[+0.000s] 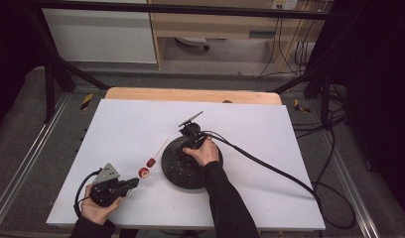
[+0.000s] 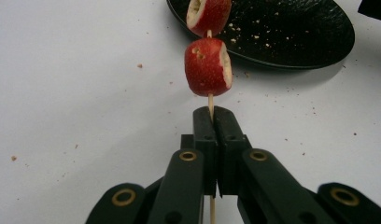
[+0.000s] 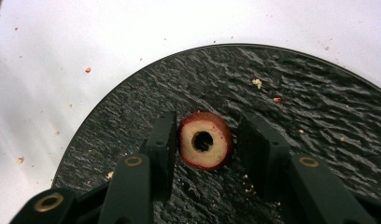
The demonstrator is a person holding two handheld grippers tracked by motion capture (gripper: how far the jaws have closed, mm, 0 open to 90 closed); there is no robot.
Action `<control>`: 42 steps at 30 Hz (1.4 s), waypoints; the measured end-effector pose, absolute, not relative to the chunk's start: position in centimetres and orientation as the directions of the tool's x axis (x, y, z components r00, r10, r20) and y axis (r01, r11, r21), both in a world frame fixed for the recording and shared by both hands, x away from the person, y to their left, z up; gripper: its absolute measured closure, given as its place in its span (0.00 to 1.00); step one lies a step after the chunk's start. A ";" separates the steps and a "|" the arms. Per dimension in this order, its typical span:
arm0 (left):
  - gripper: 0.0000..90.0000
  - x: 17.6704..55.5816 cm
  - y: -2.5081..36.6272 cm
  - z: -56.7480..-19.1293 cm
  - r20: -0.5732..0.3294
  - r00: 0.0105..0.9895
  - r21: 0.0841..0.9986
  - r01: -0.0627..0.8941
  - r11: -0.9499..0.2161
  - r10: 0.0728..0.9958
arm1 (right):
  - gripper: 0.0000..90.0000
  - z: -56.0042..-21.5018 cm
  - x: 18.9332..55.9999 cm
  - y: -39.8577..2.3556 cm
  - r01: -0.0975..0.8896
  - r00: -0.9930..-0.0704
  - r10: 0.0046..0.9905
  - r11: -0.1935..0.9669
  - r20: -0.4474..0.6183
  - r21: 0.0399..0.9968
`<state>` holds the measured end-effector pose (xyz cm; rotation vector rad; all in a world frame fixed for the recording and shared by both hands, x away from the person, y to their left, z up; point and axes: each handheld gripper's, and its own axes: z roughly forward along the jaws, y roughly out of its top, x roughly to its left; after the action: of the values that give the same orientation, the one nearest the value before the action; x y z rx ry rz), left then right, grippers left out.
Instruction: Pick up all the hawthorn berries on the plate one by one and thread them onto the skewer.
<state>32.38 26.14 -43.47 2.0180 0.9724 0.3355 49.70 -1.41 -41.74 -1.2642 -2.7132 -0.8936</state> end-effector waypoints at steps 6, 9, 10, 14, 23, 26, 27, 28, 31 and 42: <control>0.98 32.4 26.1 -43.5 -0.114 0.660 0.789 0.514 -0.335 0.743 | 0.68 -41.8 49.7 -1.4 0.718 -0.663 0.702 0.499 0.260 0.484; 0.98 32.4 26.1 -43.5 -0.115 0.660 0.789 0.514 -0.335 0.742 | 0.69 -41.8 49.8 -1.4 0.717 -0.665 0.701 0.502 0.258 0.484; 0.98 32.4 26.1 -43.5 -0.115 0.660 0.789 0.514 -0.335 0.742 | 0.69 -41.8 49.8 -1.4 0.720 -0.663 0.702 0.499 0.261 0.483; 0.98 32.4 26.1 -43.5 -0.114 0.660 0.790 0.513 -0.336 0.742 | 0.69 -41.7 49.8 -1.4 0.723 -0.658 0.706 0.495 0.263 0.481; 0.98 32.3 26.1 -43.5 -0.110 0.663 0.789 0.511 -0.340 0.741 | 0.69 -40.9 49.4 -1.7 0.722 -0.658 0.701 0.483 0.275 0.496; 0.98 32.3 26.1 -43.5 -0.111 0.663 0.790 0.511 -0.339 0.741 | 0.69 -40.5 49.2 -1.8 0.716 -0.663 0.698 0.484 0.272 0.504; 0.98 32.3 26.1 -43.5 -0.110 0.663 0.790 0.511 -0.340 0.740 | 0.69 -40.3 49.1 -1.8 0.720 -0.659 0.700 0.479 0.276 0.502; 0.98 32.3 26.1 -43.5 -0.110 0.663 0.790 0.510 -0.339 0.741 | 0.69 -40.2 49.0 -1.8 0.718 -0.660 0.700 0.478 0.274 0.506; 0.98 32.3 26.0 -43.5 -0.109 0.664 0.790 0.510 -0.341 0.740 | 0.69 -39.8 48.7 -2.0 0.712 -0.665 0.696 0.481 0.270 0.512; 0.98 32.2 25.9 -43.4 -0.107 0.665 0.791 0.507 -0.342 0.739 | 0.69 -38.5 47.2 -2.8 0.700 -0.670 0.683 0.451 0.291 0.553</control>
<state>32.20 25.91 -43.43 2.0200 0.9642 0.3415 47.21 -2.82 -38.46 -1.2649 -2.6537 -1.0313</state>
